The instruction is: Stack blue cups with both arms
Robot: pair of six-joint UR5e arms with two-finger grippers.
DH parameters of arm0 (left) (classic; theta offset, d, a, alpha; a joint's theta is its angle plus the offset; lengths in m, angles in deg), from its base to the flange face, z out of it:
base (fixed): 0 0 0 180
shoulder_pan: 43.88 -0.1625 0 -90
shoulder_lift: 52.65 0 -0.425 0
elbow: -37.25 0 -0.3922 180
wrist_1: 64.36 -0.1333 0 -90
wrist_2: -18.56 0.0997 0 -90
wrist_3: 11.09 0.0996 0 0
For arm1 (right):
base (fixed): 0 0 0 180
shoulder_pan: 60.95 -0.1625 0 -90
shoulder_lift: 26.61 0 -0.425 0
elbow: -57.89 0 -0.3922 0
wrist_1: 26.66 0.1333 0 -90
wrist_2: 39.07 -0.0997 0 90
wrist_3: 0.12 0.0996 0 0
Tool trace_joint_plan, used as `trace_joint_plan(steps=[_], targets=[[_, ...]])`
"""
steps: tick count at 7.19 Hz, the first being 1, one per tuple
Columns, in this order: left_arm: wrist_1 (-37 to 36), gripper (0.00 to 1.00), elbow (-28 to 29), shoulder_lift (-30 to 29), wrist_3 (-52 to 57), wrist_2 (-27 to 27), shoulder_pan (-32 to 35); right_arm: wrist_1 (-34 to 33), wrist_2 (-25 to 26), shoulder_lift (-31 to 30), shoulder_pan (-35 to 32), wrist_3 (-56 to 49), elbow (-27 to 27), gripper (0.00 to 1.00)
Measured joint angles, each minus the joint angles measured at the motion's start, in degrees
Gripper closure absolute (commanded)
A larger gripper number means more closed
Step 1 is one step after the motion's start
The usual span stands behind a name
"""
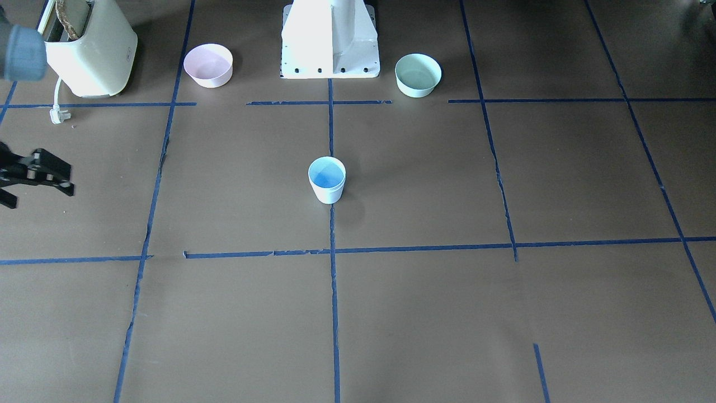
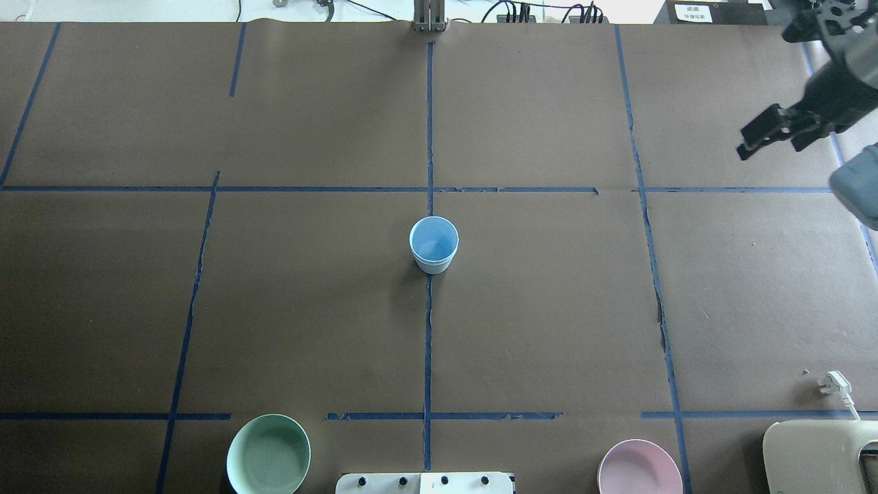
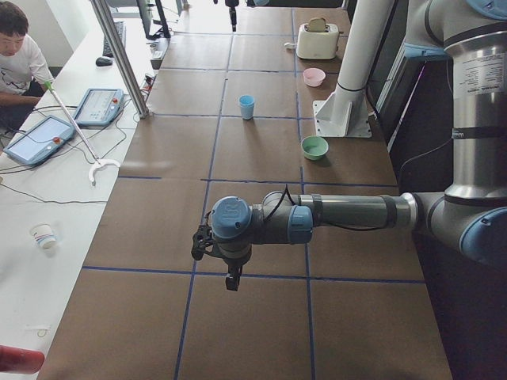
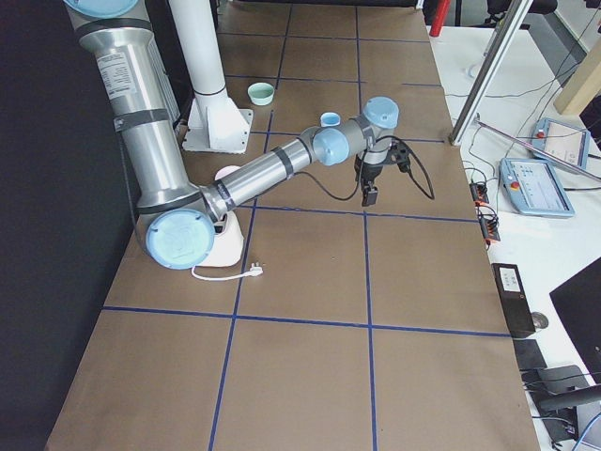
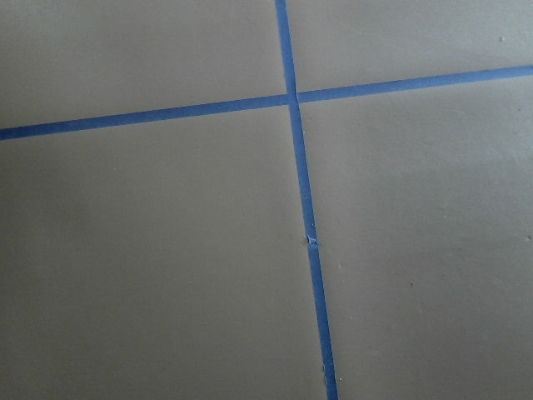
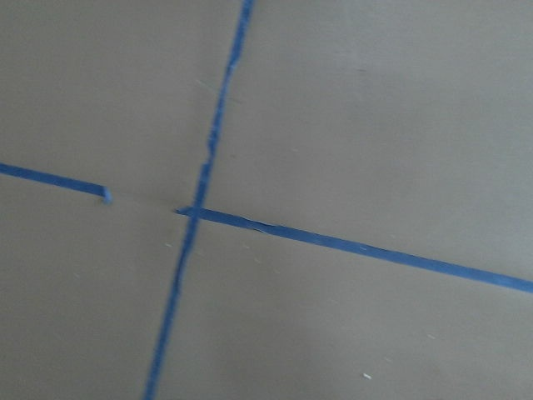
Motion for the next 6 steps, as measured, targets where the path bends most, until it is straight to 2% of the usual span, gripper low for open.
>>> trace_joint_plan(steps=[2,3,4,6], targets=[[0.02,0.0,0.84,0.67,0.26,0.26,-0.02,0.02,-0.88,-11.58,-9.35,-20.47,-0.29,0.01],[0.11,0.0,1.26,0.81,0.36,0.3,-0.03,0.01,-0.88,-16.24,-12.87,-26.36,-0.31,0.01],[0.17,0.0,1.4,0.85,0.43,0.3,-0.03,0.04,-0.83,-19.71,-14.95,-28.83,-0.29,0.01],[0.23,0.0,1.31,0.91,0.47,0.31,-0.02,0.06,-0.8,-22.02,-16.26,-29.33,-0.33,0.0]])
